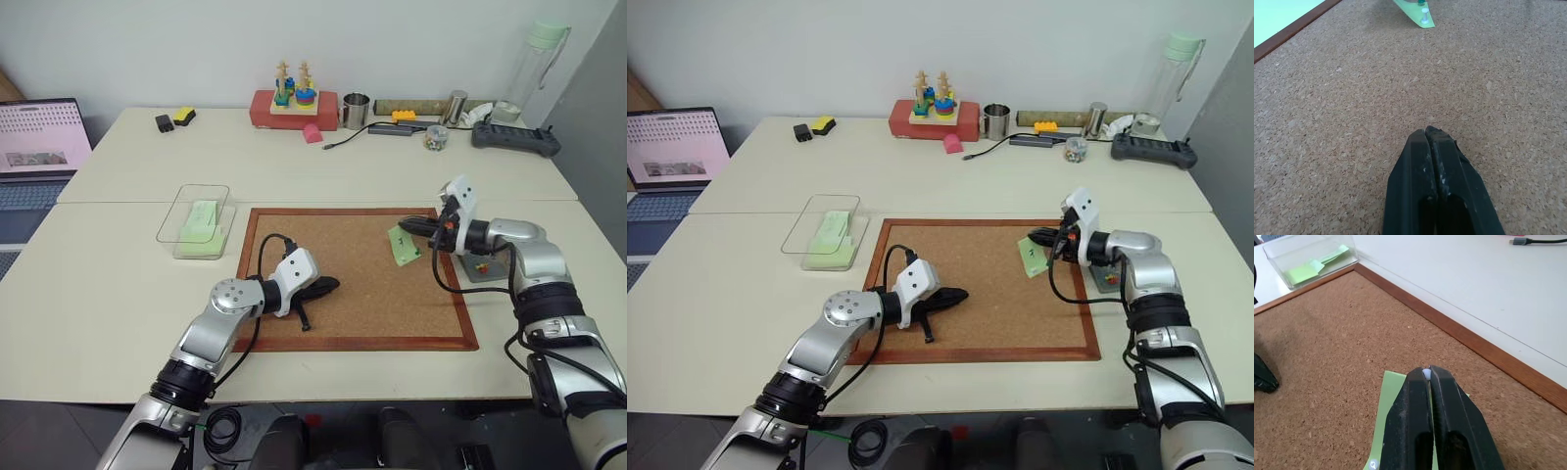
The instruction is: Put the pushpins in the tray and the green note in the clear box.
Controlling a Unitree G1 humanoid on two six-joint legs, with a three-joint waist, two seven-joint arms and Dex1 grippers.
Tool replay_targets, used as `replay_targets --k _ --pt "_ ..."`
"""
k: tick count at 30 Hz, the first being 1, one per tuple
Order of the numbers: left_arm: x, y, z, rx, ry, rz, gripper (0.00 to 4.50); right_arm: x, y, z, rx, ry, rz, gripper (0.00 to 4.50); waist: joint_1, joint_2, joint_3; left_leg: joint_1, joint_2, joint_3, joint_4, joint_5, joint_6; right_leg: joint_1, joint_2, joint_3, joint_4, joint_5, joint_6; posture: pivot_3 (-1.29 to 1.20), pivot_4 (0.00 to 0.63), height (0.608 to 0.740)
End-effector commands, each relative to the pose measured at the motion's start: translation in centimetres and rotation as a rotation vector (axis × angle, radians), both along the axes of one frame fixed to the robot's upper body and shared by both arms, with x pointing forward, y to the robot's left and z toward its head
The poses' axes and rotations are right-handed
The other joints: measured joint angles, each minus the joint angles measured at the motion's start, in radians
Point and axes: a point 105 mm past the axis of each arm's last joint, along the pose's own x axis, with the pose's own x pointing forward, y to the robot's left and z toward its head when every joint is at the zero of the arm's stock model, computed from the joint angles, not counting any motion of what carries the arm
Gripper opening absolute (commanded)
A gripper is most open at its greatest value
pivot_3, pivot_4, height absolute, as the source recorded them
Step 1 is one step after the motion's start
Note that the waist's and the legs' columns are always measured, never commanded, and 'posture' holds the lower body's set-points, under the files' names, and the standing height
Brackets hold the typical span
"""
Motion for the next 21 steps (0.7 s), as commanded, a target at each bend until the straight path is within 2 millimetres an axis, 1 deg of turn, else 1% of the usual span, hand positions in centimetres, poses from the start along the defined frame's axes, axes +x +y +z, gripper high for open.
replay_targets --k 1,6,9,12,14,16,19,21 --pt "-0.3 0.1 -1.0 0.039 0.027 -0.016 0.00 -0.3 -0.6 2.7 0.040 -0.083 -0.015 0.02 0.000 0.000 0.000 0.000 0.000 0.000 0.000 0.000 0.000 0.000 0.000 0.000 0.000 0.000 0.000 0.00 0.150 0.740" --pt "-0.3 -0.1 -1.0 0.037 0.027 -0.021 0.00 -0.7 -1.6 3.2 0.049 -0.089 -0.046 0.02 0.001 0.000 0.000 0.000 0.000 0.000 0.000 0.000 0.000 0.000 0.000 0.000 0.000 0.000 0.000 0.00 0.150 0.740" --pt "-0.3 -0.1 -1.0 0.034 0.027 -0.026 0.00 -0.9 -3.9 2.6 -0.036 -0.081 -0.120 0.02 0.002 0.000 0.000 0.000 0.000 0.000 0.000 0.000 0.000 0.000 0.000 0.000 0.000 0.000 0.000 0.00 0.150 0.740" --pt "-0.4 -0.2 -0.9 0.035 0.022 -0.033 0.00 -1.1 -6.9 1.8 -0.123 -0.055 -0.220 0.02 0.003 0.000 0.000 -0.001 0.000 0.000 0.000 0.000 0.000 0.000 0.000 0.000 -0.001 0.000 0.000 0.00 0.150 0.740" --pt "-0.4 -0.2 -0.8 0.040 0.010 -0.037 0.00 -1.5 -8.9 1.1 -0.177 -0.020 -0.279 0.02 0.004 0.000 0.000 -0.001 0.000 0.000 0.000 0.000 0.000 0.000 0.000 0.000 -0.001 0.000 0.000 0.00 0.150 0.740" --pt "-0.3 -0.3 -0.7 0.040 0.003 -0.040 0.00 -2.1 -10.5 0.3 -0.222 0.014 -0.320 0.02 0.004 0.000 0.000 0.000 0.000 0.001 0.000 0.000 0.000 0.001 0.000 0.000 -0.001 0.000 0.000 0.00 0.150 0.740" --pt "-0.3 -0.4 -0.7 0.044 -0.004 -0.047 0.00 -2.9 -11.7 -0.8 -0.256 0.064 -0.347 0.02 0.004 0.000 0.000 0.000 0.000 0.002 0.000 0.000 0.000 0.001 0.000 0.000 -0.001 0.000 0.000 0.00 0.150 0.740" --pt "-0.3 -0.4 -0.6 0.046 -0.006 -0.050 0.00 -3.2 -12.1 -1.4 -0.265 0.092 -0.354 0.02 0.004 0.000 0.000 0.000 0.000 0.002 0.000 0.000 0.000 0.001 0.000 0.000 -0.001 0.000 0.000 0.00 0.150 0.740"
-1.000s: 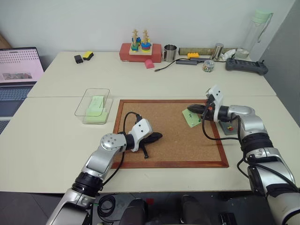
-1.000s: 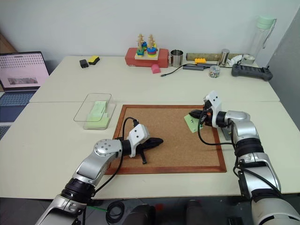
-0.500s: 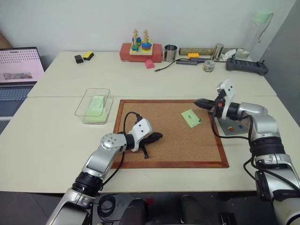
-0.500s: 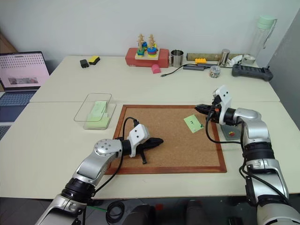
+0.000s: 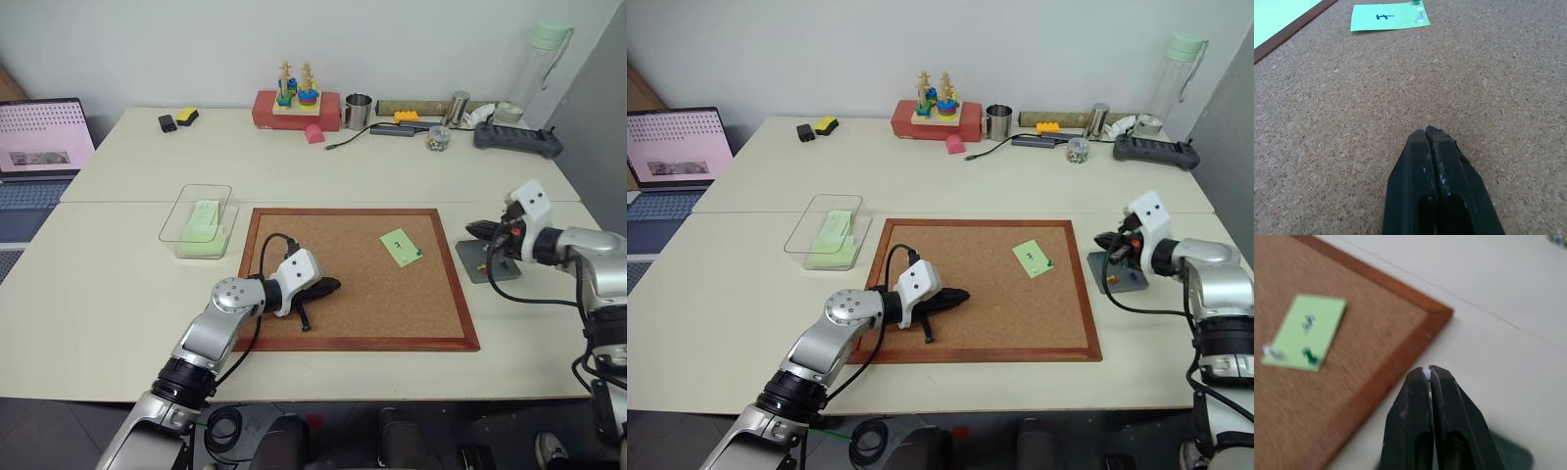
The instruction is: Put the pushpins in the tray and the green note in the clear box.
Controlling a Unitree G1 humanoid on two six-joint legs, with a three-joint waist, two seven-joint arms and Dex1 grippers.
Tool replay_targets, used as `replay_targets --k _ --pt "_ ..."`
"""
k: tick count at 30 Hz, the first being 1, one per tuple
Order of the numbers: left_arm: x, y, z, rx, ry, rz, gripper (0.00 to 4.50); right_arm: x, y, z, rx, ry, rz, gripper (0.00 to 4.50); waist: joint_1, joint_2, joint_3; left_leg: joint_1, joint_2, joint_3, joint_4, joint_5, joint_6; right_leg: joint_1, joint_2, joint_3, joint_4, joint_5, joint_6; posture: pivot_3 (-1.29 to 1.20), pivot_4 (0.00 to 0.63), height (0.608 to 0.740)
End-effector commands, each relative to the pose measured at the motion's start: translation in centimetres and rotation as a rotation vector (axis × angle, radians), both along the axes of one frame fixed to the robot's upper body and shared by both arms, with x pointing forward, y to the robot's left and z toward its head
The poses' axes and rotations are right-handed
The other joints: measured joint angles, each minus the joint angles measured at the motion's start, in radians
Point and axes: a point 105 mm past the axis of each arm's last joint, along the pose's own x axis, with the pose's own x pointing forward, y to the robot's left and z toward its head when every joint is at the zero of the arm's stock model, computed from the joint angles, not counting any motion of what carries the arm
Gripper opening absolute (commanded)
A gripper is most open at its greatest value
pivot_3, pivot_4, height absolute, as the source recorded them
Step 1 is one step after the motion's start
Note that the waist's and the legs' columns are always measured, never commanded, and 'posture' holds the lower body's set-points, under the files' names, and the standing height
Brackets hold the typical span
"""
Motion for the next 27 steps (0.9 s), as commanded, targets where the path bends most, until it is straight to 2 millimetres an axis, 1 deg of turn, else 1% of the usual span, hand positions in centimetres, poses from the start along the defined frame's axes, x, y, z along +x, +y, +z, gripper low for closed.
replay_targets --k 1,2,4,5,9,10,13,14,16,17,18,20,21,24,27 --pt "-0.3 -0.2 -0.7 0.028 0.013 -0.023 0.00 -0.5 -1.0 0.1 -0.010 0.012 -0.029 0.02 -0.001 0.000 0.000 0.000 0.000 0.000 0.000 0.000 0.000 0.000 0.000 0.000 0.000 0.000 0.000 0.00 0.150 0.740" --pt "-0.3 -0.3 -0.7 0.028 0.012 -0.023 0.00 -0.7 -1.1 -0.2 -0.010 0.025 -0.032 0.02 -0.001 0.000 0.000 0.000 0.000 0.000 0.000 0.000 0.000 0.000 0.000 0.001 0.000 0.000 0.000 0.00 0.150 0.740" --pt "-0.2 -0.3 -0.6 0.030 0.010 -0.024 0.00 -0.8 -1.2 -0.7 -0.019 0.041 -0.038 0.46 0.000 0.000 0.000 0.000 0.000 0.000 0.000 0.000 0.000 0.000 0.000 0.000 0.000 0.000 0.000 0.00 0.150 0.740" --pt "-0.2 -0.3 -0.6 0.030 0.009 -0.025 0.00 -0.9 -1.3 -0.8 -0.023 0.042 -0.041 0.56 0.000 0.000 0.000 0.000 0.000 0.000 0.000 0.000 0.000 0.000 0.000 0.000 0.000 0.000 0.000 0.00 0.150 0.740" --pt "-0.1 -0.2 -0.7 0.030 0.008 -0.024 0.00 -0.9 -1.4 -0.9 -0.022 0.041 -0.048 1.41 0.000 0.000 0.000 0.000 0.000 0.000 0.000 0.000 0.000 0.000 0.000 0.000 0.000 0.000 0.000 0.00 0.150 0.740" --pt "-0.1 -0.2 -0.7 0.030 0.008 -0.023 0.00 -0.9 -1.4 -0.9 -0.019 0.041 -0.048 1.72 0.000 0.000 0.000 0.000 0.000 0.000 0.000 0.000 0.000 0.000 0.000 0.000 0.000 0.000 0.000 0.00 0.150 0.740" --pt "-0.1 -0.2 -0.7 0.031 0.009 -0.022 0.00 -1.0 -1.3 -0.5 -0.017 0.038 -0.034 2.20 0.000 0.000 0.000 0.000 0.000 0.000 0.000 0.000 0.000 0.000 0.000 0.000 0.000 0.000 0.000 0.00 0.150 0.740" --pt "-0.1 -0.2 -0.7 0.031 0.009 -0.021 0.00 -1.1 -1.2 -0.2 -0.013 0.030 -0.024 2.44 0.000 0.000 0.000 0.000 0.000 0.000 0.000 0.000 0.000 0.000 0.000 0.000 0.000 0.000 0.000 0.00 0.150 0.740" --pt "-0.1 -0.2 -0.8 0.031 0.009 -0.021 0.00 -1.2 -0.9 0.5 -0.005 0.016 -0.004 2.69 0.000 0.000 0.000 0.000 0.000 0.000 0.000 0.000 0.000 0.000 0.000 0.000 0.000 0.000 0.000 0.00 0.150 0.740" --pt "-0.1 -0.2 -0.8 0.031 0.009 -0.020 0.00 -1.2 -0.5 1.2 0.000 0.000 0.023 2.91 0.000 0.000 0.000 0.000 0.000 0.000 0.000 0.000 0.000 0.000 0.000 0.000 0.000 0.000 0.000 0.00 0.150 0.740" --pt "-0.1 -0.2 -0.8 0.031 0.010 -0.020 0.00 -1.3 -0.1 1.8 0.007 -0.014 0.049 2.91 0.000 0.000 0.000 0.000 0.000 0.000 0.000 0.000 0.000 0.000 0.000 0.000 0.000 0.000 0.000 0.00 0.150 0.740" --pt "-0.1 -0.2 -0.8 0.032 0.010 -0.020 0.00 -1.8 2.1 3.1 0.027 -0.044 0.164 2.91 0.000 0.000 0.000 0.000 0.000 0.000 0.000 0.000 0.000 0.000 0.000 0.000 0.000 0.000 0.000 0.00 0.150 0.740" --pt "-0.1 -0.2 -0.8 0.031 0.009 -0.020 0.00 -2.1 3.3 3.2 0.028 -0.050 0.217 2.91 0.000 0.000 0.000 0.000 0.000 -0.001 0.000 0.000 0.000 0.001 0.000 0.000 0.000 0.000 0.000 0.00 0.150 0.740" --pt "0.0 -0.2 -0.7 0.032 0.008 -0.019 0.00 -2.0 5.6 2.4 0.008 -0.073 0.290 2.91 -0.001 0.000 0.000 0.001 0.000 -0.002 0.000 0.000 0.000 0.001 0.000 0.000 0.000 0.000 0.000 0.00 0.150 0.740" --pt "0.0 -0.2 -0.7 0.033 0.005 -0.019 0.00 -1.4 6.9 1.3 -0.004 -0.088 0.305 2.91 0.000 0.000 -0.001 0.000 0.000 -0.003 0.001 0.000 0.000 0.001 0.000 -0.001 -0.001 0.000 0.001 0.00 0.150 0.740"
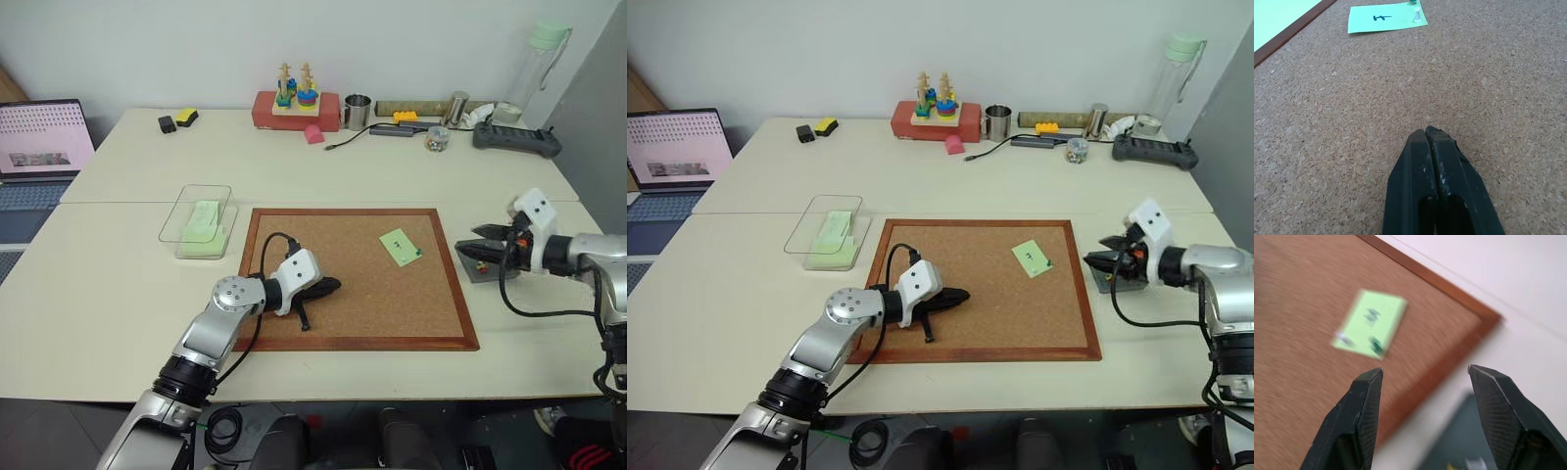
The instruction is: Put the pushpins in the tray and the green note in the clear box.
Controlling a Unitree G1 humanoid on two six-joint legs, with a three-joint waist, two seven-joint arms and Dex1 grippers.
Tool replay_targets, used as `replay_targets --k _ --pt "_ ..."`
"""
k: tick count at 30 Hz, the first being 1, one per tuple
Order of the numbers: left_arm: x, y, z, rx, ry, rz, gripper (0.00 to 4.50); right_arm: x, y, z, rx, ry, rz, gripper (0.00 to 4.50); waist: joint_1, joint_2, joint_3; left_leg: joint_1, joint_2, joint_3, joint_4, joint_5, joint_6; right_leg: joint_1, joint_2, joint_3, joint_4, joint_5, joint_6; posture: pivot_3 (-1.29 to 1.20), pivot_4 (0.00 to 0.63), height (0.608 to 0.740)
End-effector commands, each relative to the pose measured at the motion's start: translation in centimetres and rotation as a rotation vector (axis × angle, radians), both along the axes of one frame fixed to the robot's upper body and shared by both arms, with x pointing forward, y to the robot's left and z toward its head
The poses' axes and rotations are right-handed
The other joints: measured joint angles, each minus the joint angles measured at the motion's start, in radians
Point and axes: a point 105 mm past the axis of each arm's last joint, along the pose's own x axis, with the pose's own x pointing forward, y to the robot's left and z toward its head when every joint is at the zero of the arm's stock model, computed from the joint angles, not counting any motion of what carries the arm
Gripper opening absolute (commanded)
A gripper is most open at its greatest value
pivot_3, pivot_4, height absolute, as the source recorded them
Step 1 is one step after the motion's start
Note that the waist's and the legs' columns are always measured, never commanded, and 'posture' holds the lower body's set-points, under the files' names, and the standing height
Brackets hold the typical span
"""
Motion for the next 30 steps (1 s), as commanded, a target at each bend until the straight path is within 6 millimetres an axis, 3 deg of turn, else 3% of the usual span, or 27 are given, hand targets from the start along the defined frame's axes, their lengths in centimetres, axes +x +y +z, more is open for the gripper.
replay_targets --k 1,13,24,28,30 --pt "-0.1 -0.1 -0.6 0.026 0.013 -0.006 0.00 0.7 1.6 -0.8 -0.016 -0.043 0.030 2.91 0.000 0.000 0.000 0.000 0.000 0.000 0.000 0.000 0.000 0.000 0.000 0.000 0.000 0.000 0.000 0.00 0.150 0.740" --pt "-0.1 0.1 -0.6 0.028 0.014 0.002 0.00 2.4 2.9 -2.4 0.060 -0.039 0.011 2.91 0.000 0.000 0.000 0.000 0.000 0.000 0.000 0.000 0.000 -0.001 0.000 0.000 0.000 0.000 0.000 0.00 0.150 0.740" --pt "-0.2 0.4 -0.7 0.037 0.015 0.006 0.00 2.7 3.0 -3.2 0.077 -0.014 0.013 1.07 0.000 0.000 0.000 0.000 0.000 0.000 0.000 0.000 0.000 -0.001 0.000 0.000 0.001 0.000 0.000 0.00 0.150 0.740" --pt "-0.2 0.5 -0.7 0.039 0.015 0.008 0.00 2.5 3.3 -2.7 0.111 -0.018 0.025 0.19 0.000 0.000 0.000 0.000 0.000 0.000 0.000 0.000 0.000 -0.001 0.000 0.000 0.001 0.000 0.000 0.00 0.150 0.740" --pt "-0.3 0.5 -0.8 0.040 0.016 0.009 0.00 2.5 3.4 -2.3 0.134 -0.021 0.027 0.04 0.000 0.000 0.000 0.000 0.000 0.000 0.000 0.000 0.000 -0.001 0.000 0.000 0.001 0.000 0.000 0.00 0.150 0.740"
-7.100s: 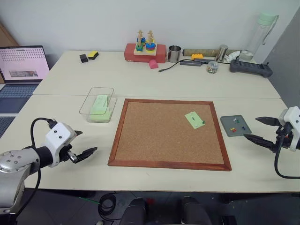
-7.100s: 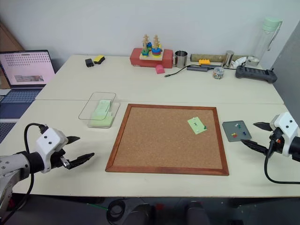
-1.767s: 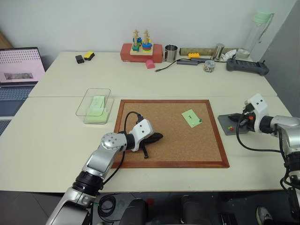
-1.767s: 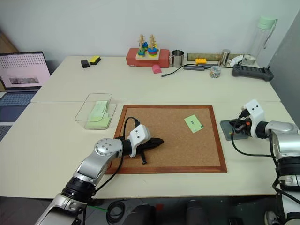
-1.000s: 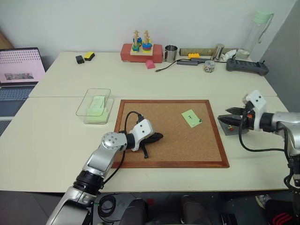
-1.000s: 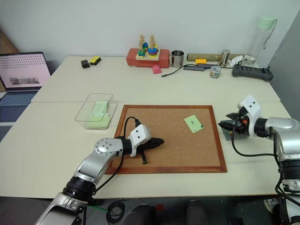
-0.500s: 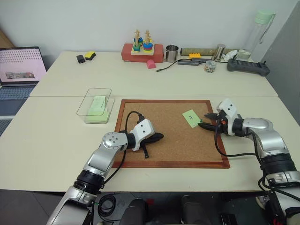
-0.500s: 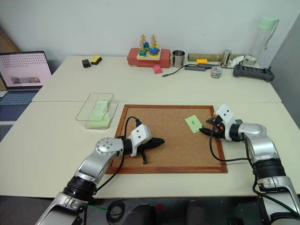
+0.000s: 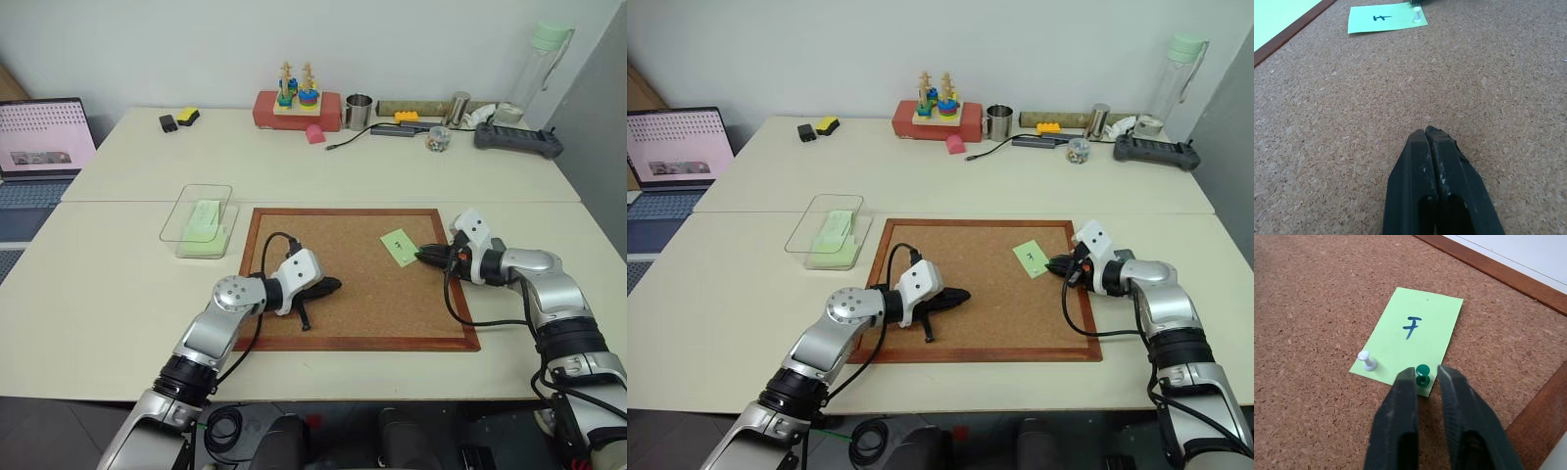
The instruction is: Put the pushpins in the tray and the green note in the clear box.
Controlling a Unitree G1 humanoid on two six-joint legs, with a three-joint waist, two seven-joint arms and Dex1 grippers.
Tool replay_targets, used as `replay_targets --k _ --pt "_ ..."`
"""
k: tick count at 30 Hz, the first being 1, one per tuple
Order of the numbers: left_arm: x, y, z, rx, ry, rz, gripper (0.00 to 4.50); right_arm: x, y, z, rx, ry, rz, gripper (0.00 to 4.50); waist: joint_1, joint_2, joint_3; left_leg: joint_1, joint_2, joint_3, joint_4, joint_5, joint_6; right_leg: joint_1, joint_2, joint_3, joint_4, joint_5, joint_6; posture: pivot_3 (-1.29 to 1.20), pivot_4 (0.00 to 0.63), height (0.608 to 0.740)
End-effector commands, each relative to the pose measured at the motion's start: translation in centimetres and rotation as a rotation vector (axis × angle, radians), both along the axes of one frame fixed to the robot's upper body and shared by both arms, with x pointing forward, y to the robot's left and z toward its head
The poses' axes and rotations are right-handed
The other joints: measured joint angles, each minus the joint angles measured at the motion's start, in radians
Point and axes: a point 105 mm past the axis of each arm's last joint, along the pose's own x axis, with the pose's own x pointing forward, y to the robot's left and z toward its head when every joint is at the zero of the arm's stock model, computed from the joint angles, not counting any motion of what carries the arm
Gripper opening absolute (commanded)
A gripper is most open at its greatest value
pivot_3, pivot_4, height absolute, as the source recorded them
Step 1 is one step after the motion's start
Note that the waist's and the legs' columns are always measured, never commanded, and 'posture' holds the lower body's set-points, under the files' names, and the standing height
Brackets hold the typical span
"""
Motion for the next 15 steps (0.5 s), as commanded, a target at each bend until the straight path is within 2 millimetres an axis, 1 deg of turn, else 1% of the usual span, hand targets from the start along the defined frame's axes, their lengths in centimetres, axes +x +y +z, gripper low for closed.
replay_targets --k 1,10,15 --pt "-0.3 0.5 -0.8 0.036 0.015 0.010 0.00 0.3 0.4 3.0 0.082 -0.077 0.019 0.04 0.000 0.000 0.000 0.000 0.000 0.000 0.000 0.000 0.000 0.000 0.000 0.000 0.000 0.000 0.000 0.00 0.150 0.740" --pt "-0.3 0.5 -1.0 0.042 0.019 0.011 0.00 -0.1 0.6 4.9 0.200 -0.075 0.001 0.04 -0.001 0.000 0.000 0.000 0.000 0.000 0.000 0.000 0.000 0.000 0.000 0.000 0.000 0.000 0.000 0.00 0.150 0.740" --pt "-0.4 0.5 -1.1 0.043 0.020 0.010 0.00 -0.4 0.4 5.1 0.230 -0.068 -0.022 0.04 -0.001 0.000 0.000 0.000 0.000 0.000 0.000 0.000 0.000 0.000 0.000 0.000 0.000 0.000 0.000 0.00 0.150 0.740"
